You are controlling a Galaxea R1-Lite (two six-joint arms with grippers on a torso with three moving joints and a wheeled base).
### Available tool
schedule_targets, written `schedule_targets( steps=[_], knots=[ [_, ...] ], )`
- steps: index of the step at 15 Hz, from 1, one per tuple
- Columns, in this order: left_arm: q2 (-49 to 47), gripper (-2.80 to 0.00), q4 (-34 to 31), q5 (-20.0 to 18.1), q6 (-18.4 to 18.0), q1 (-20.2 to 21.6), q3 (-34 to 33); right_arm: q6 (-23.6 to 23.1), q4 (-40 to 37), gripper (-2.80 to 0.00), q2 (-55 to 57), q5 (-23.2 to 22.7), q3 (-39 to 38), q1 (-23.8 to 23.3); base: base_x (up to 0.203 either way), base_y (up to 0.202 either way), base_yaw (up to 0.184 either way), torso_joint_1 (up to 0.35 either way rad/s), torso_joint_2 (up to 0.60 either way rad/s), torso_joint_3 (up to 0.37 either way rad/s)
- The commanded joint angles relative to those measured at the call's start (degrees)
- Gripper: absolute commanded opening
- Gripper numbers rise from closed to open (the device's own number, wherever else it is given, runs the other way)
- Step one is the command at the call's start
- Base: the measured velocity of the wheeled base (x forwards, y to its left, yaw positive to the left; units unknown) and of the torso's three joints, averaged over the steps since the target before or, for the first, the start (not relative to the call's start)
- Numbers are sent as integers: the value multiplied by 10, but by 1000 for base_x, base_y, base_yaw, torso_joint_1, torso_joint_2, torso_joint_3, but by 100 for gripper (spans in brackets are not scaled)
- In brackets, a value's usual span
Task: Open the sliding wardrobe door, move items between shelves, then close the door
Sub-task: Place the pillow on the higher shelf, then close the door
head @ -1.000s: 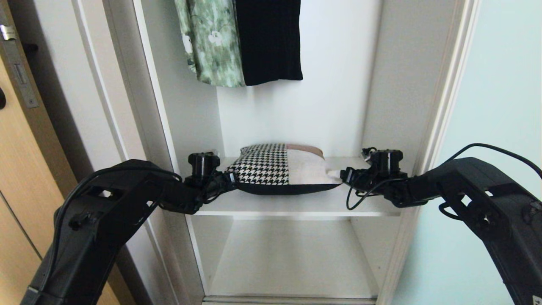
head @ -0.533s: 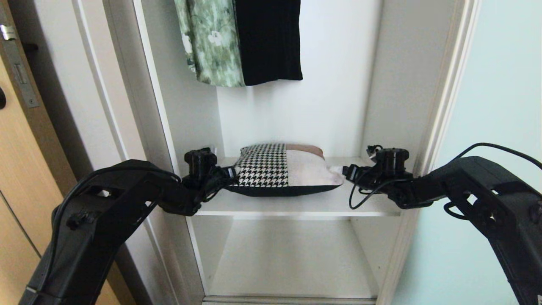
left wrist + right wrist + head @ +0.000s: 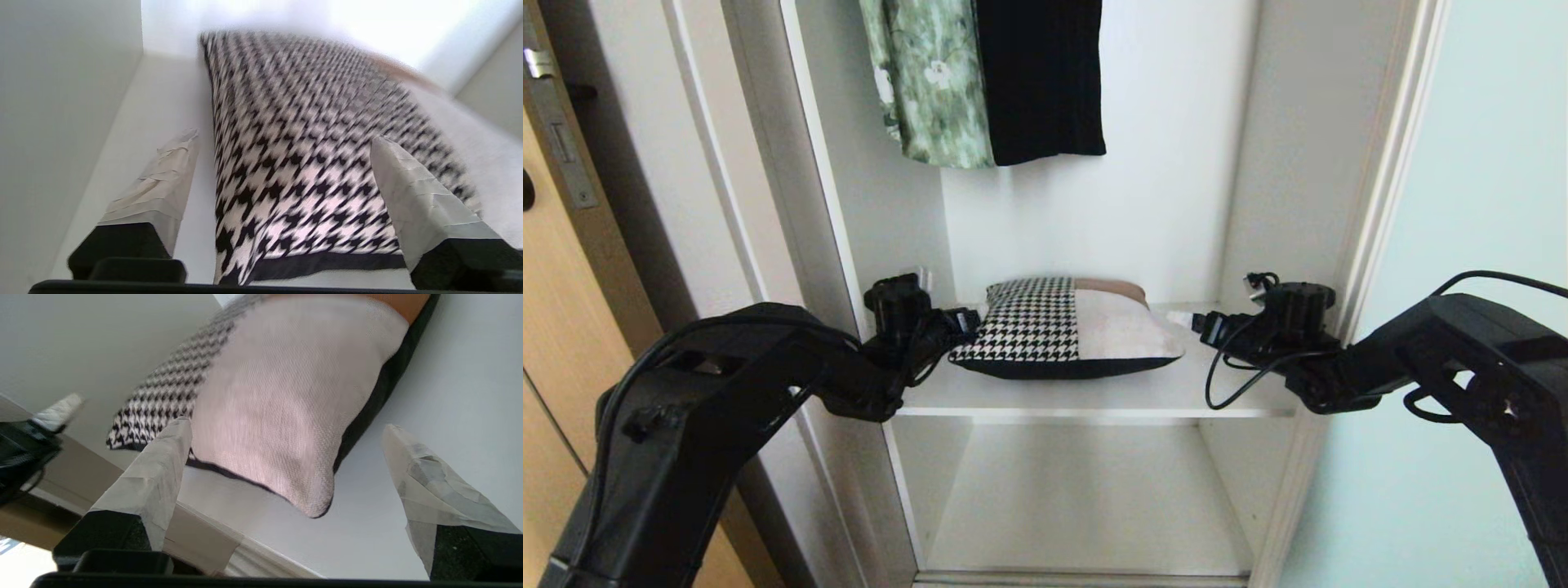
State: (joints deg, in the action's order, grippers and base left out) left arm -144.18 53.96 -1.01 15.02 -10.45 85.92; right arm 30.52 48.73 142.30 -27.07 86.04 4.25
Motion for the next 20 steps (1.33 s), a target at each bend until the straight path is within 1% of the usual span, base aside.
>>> schedule_targets(
  steps=[1, 2, 4, 5, 6, 7, 8, 11, 13, 15, 16, 17, 19, 20],
  knots=[
    [42, -220, 10, 0, -1, 0, -29, -2, 34, -220, -29, -2, -37, -3, 0, 0, 0, 0, 0, 0],
    [56, -280, 6, -2, -2, 0, -37, -3, 49, -280, -44, -3, -56, -3, 0, 0, 0, 0, 0, 0],
    [76, -280, 3, -1, -7, 0, -44, -3, 54, -280, -71, -8, -78, -3, 0, 0, 0, 0, 0, 0],
    [91, -280, -2, -1, -15, -3, -57, -4, 53, -280, -81, -11, -91, -2, 0, 0, 0, 0, 0, 0],
    [112, -280, -10, 1, -31, -7, -74, -9, 52, -280, -91, -12, -107, 1, 0, 0, 0, 0, 0, 0],
    [137, -280, -19, 3, -46, -9, -90, -28, 51, -280, -102, -12, -125, 4, 0, 0, 0, 0, 0, 0],
    [163, -280, -33, 9, -53, -9, -106, -42, 50, -280, -117, -12, -140, 7, 0, 0, 0, 0, 0, 0],
    [263, -280, -75, 47, -60, -13, -173, -82, 13, -280, -187, -12, -200, 21, 0, 0, 0, 0, 0, 0],
    [351, -280, -103, 60, -62, -20, -222, -122, -14, -280, -251, -12, -266, 25, 0, 0, 0, 0, 0, 0],
    [446, -280, -151, 76, -64, -26, -273, -137, -23, -280, -329, -12, -341, 29, 0, 0, 0, 0, 0, 0],
    [493, -280, -175, 92, -73, -28, -302, -141, -26, -280, -376, -11, -383, 31, 0, 0, 0, 0, 0, 0],
    [532, -280, -191, 116, -87, -29, -328, -143, -28, -280, -418, -10, -421, 32, 0, 0, 0, 0, 0, 0],
    [611, -280, -208, 193, -112, -29, -388, -145, -40, -280, -510, 0, -506, 33, 0, 0, 0, 0, 0, 0],
    [650, -280, -215, 218, -120, -29, -414, -145, -50, -280, -552, 6, -547, 33, 0, 0, 0, 0, 0, 0]
  ],
)
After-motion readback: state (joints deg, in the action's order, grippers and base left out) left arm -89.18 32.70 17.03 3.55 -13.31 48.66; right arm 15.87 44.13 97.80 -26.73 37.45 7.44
